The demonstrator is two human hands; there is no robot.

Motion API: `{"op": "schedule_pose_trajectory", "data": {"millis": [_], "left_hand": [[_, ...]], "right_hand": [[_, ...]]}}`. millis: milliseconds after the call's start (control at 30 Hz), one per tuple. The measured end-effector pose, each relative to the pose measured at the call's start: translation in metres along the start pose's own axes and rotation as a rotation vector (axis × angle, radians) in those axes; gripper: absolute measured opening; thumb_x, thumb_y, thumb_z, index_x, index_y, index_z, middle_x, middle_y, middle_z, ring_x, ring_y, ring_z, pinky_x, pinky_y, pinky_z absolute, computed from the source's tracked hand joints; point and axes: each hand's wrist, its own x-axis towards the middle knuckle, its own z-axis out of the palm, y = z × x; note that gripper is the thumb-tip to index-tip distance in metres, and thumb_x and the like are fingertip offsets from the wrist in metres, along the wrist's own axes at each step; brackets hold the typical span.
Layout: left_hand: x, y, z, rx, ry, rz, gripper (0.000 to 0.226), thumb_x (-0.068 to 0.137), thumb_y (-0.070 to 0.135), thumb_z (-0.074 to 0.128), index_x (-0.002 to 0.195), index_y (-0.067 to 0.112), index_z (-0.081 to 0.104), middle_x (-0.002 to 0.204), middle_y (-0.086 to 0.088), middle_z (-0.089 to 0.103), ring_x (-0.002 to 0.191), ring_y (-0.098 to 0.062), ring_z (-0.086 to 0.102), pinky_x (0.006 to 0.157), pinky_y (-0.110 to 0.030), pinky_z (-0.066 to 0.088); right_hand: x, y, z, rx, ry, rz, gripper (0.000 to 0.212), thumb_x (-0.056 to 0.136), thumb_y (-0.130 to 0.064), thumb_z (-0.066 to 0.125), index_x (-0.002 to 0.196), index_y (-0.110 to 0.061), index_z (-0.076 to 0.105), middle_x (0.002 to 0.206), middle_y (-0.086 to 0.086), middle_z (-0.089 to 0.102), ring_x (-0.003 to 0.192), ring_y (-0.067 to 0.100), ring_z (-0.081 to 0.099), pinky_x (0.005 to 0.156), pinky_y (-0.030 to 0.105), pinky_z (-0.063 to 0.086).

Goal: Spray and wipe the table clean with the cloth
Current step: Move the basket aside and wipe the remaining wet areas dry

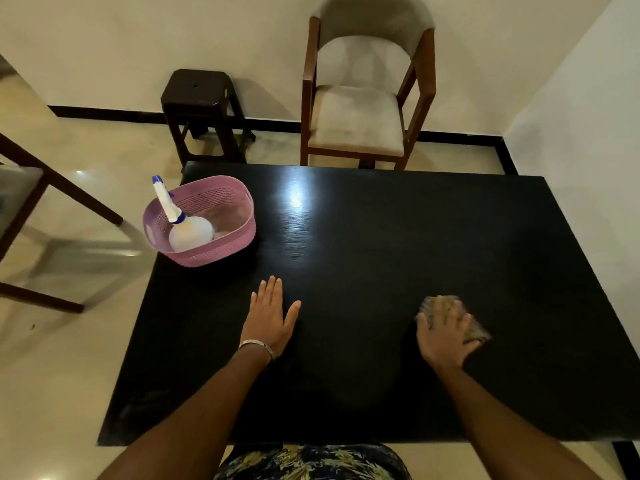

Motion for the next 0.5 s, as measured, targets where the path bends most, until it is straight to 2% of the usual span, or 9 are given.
{"op": "schedule_pose_trajectory", "data": {"millis": [133,233,367,433,500], "left_hand": [[-0.004,-0.026,-0.014,0.003,-0.016,0.005,0.070,0.098,0.054,0.021,0.154,0.014,0.004,0.163,-0.004,-0.001,0.149,-0.019,-0.007,0.121,-0.038,-0.003],[-0.008,-0.048,-0.026,0.024,-0.031,0.009,0.071,0.099,0.053,0.021,0.154,0.012,0.002,0.162,-0.006,-0.002,0.149,-0.019,-0.008,0.121,-0.037,-0.006],[-0.013,-0.083,-0.042,0.079,-0.052,-0.014,0.070,0.099,0.053,0.018,0.153,0.012,0.000,0.162,-0.006,-0.004,0.149,-0.019,-0.010,0.121,-0.039,-0.005],[-0.014,-0.099,-0.044,0.078,-0.057,-0.010,0.071,0.098,0.054,0.018,0.153,0.012,0.001,0.163,-0.006,-0.002,0.149,-0.020,-0.009,0.122,-0.039,-0.003],[-0.015,-0.109,-0.044,0.057,-0.051,-0.005,0.071,0.098,0.054,0.020,0.153,0.011,0.004,0.163,-0.007,0.001,0.149,-0.021,-0.007,0.122,-0.039,-0.002]], "right_hand": [[-0.075,-0.110,0.060,-0.159,-0.017,-0.441,0.066,0.099,-0.056,0.030,0.155,-0.042,-0.002,0.164,-0.007,-0.016,0.152,0.027,-0.012,0.113,0.070,-0.004],[-0.134,-0.169,0.097,-0.301,-0.171,-0.802,0.064,0.099,-0.058,0.024,0.154,-0.044,-0.006,0.161,-0.008,-0.025,0.147,0.027,-0.025,0.113,0.068,-0.012],[-0.181,-0.187,0.129,-0.439,-0.257,-1.199,0.061,0.099,-0.057,0.023,0.157,-0.038,0.012,0.167,-0.005,-0.004,0.150,0.025,-0.021,0.114,0.063,-0.017],[-0.173,-0.168,0.130,-0.424,-0.238,-1.267,0.061,0.099,-0.057,0.027,0.155,-0.043,0.011,0.166,-0.010,-0.005,0.152,0.022,-0.016,0.115,0.058,-0.017],[-0.153,-0.138,0.116,-0.389,-0.201,-1.130,0.063,0.098,-0.060,0.028,0.154,-0.049,0.003,0.164,-0.015,-0.014,0.151,0.018,-0.019,0.117,0.058,-0.011]]}}
